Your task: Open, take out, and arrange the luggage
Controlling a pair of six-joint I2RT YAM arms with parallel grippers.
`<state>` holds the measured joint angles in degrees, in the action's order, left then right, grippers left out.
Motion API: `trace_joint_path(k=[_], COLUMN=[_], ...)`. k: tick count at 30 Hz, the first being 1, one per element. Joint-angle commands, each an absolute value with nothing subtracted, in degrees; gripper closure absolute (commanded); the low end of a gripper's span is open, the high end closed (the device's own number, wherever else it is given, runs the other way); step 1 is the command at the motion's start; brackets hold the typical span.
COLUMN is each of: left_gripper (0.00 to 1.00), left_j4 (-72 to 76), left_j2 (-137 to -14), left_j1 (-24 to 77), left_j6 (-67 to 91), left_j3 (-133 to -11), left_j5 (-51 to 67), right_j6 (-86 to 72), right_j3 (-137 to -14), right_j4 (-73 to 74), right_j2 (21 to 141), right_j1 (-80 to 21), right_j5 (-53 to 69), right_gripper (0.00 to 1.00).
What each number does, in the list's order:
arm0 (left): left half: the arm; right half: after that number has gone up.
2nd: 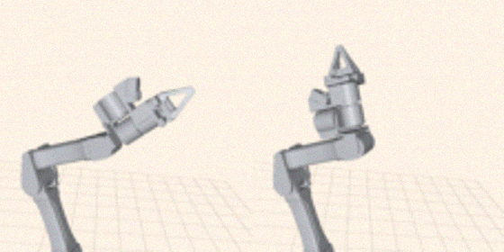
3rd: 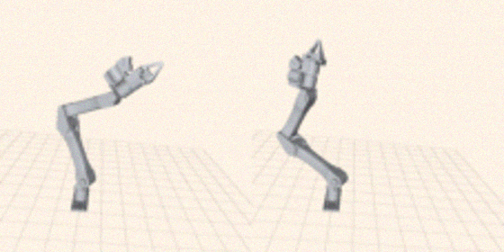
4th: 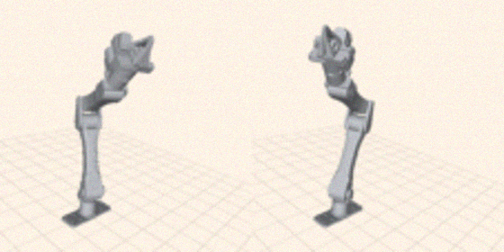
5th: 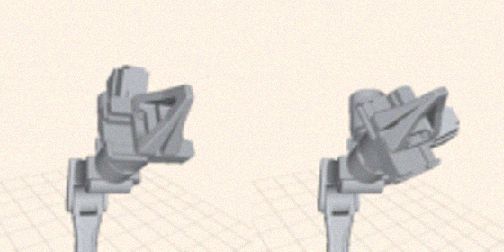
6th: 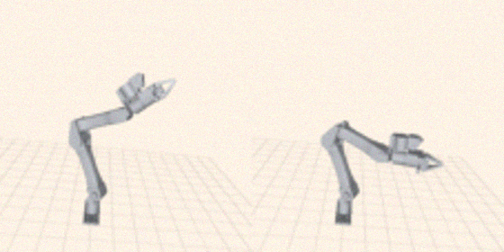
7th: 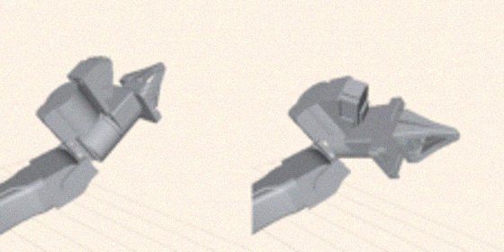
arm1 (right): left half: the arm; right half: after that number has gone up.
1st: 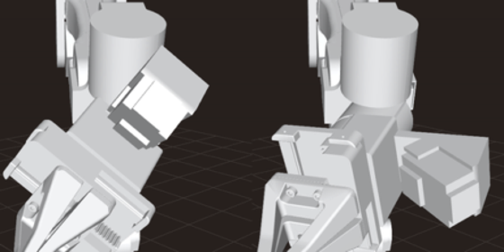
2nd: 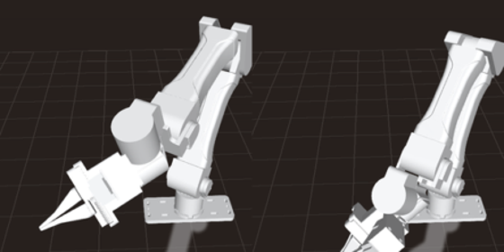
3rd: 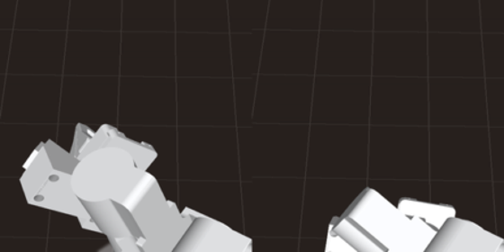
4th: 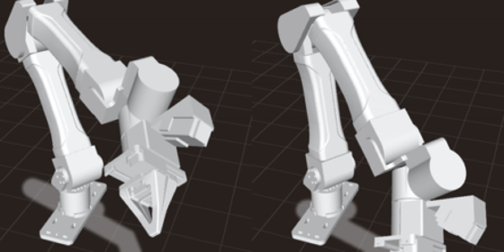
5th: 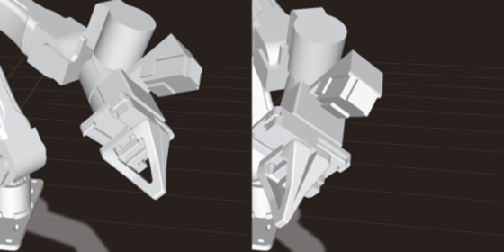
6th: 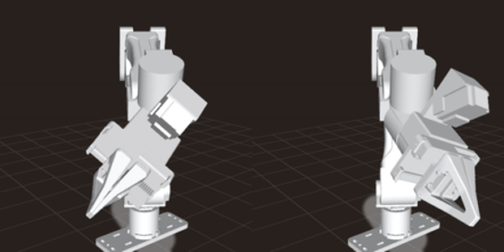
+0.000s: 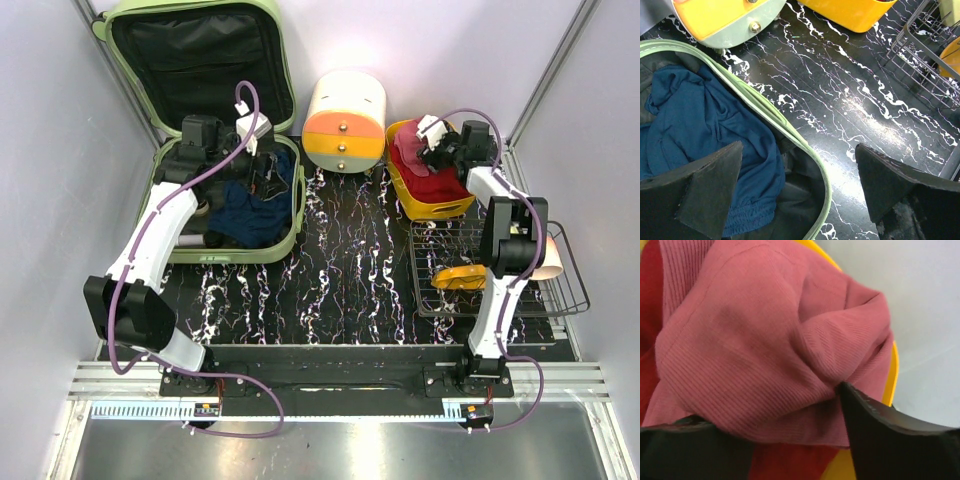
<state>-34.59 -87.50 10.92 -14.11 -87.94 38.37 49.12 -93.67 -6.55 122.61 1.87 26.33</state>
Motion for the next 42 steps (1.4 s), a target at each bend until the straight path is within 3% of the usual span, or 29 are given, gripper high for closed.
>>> trace_joint_path(k=[1,7,13,17,22,27,33,42], left_gripper=[0.01,0.01,0.01,0.01,0.01,0.01,0.01,0.01], left_j4=[-33.0,-33.2,-33.2,-34.4,-39.2,-45.3,-45.9,-43.9], left_j2=[-87.5,-87.3,-88.7,-90.6,-94.4,-96.2,-96.9,-105.5], left_j1=[10.0,7.7,3.7,0.5,0.1,0.1,-1.3,-1.0], left_j6=[-14.4,-12.8,-10.8,-8.6,-9.5,-25.1,-46.5,-64.2], left_j3=[-87.3,-86.5,-86.8,-87.6,-87.5,-84.4,-79.0,-78.3], left_j5=[37.0,37.2,37.4,36.7,32.4,32.9,32.0,32.1], right_j6=[55.2,56.4,50.0,35.5,16.2,13.1,19.4,18.9], right_j3=[-91.6,-91.7,-101.7,-111.9,-129.1,-139.0,-135.4,-134.3], right_j4=[-1.2,12.5,29.5,31.3,31.4,39.5,43.9,46.7], right_j2=[111.3,104.3,103.5,109.9,123.4,134.0,140.6,134.3], right_j1=[1.9,2.4,3.0,3.0,2.9,2.5,2.5,3.3], right_j5=[30.1,31.1,37.2,37.9,35.8,32.7,25.4,28.6], right_gripper=[0.21,0.07,0.05,0.1,0.38,0.42,0.42,0.34])
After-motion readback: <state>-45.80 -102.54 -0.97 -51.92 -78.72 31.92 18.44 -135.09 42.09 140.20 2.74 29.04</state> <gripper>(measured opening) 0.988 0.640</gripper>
